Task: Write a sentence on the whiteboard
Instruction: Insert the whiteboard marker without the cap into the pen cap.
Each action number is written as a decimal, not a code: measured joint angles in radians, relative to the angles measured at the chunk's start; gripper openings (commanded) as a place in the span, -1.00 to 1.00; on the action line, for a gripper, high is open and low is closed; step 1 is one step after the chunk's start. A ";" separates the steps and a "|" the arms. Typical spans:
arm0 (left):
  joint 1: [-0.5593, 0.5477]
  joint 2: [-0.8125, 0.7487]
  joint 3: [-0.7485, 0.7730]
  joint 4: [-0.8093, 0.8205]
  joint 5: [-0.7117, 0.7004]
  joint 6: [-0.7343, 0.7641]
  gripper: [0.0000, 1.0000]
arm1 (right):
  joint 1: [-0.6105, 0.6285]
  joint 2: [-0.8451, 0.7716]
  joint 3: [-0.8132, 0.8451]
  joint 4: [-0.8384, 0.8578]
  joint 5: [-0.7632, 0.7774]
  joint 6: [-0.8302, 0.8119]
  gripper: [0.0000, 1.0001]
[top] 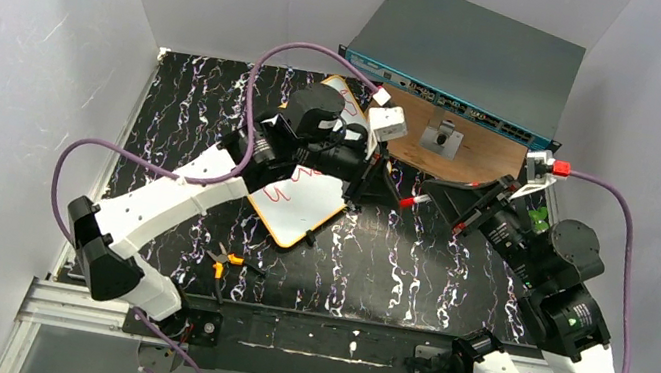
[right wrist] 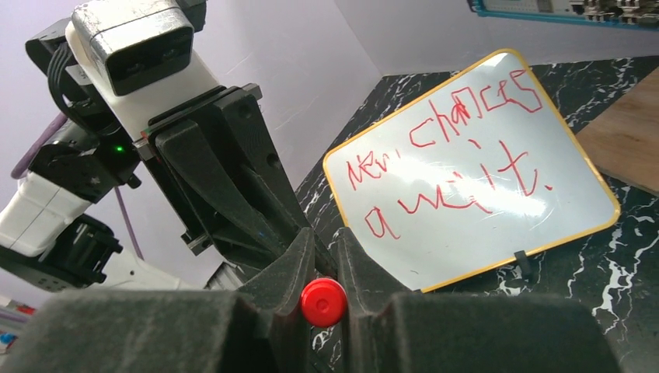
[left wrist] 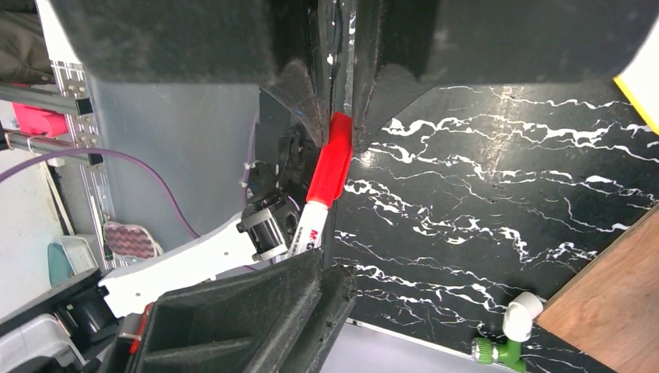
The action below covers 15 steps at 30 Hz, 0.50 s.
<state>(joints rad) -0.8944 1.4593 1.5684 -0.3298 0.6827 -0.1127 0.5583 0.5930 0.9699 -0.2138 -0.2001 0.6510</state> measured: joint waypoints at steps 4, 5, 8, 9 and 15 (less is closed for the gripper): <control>0.008 0.039 0.041 -0.008 -0.009 -0.016 -1.00 | -0.008 0.011 0.000 0.008 0.033 -0.005 -0.97; 0.009 0.051 0.052 -0.010 -0.010 -0.020 -1.00 | -0.010 0.013 -0.002 0.009 0.043 -0.006 -0.97; 0.010 0.073 0.071 -0.007 -0.013 -0.033 -1.00 | -0.010 0.018 -0.005 0.008 0.069 -0.010 -0.97; 0.010 0.077 0.073 -0.005 -0.016 -0.039 -1.00 | -0.010 0.023 -0.005 0.006 0.071 -0.011 -0.97; 0.015 0.106 0.110 0.058 -0.063 -0.068 -1.00 | -0.005 0.097 -0.016 0.003 0.057 0.025 -0.97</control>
<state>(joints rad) -0.8795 1.5650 1.6783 -0.2714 0.6193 -0.1806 0.5537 0.6899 0.9539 -0.2108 -0.1432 0.6762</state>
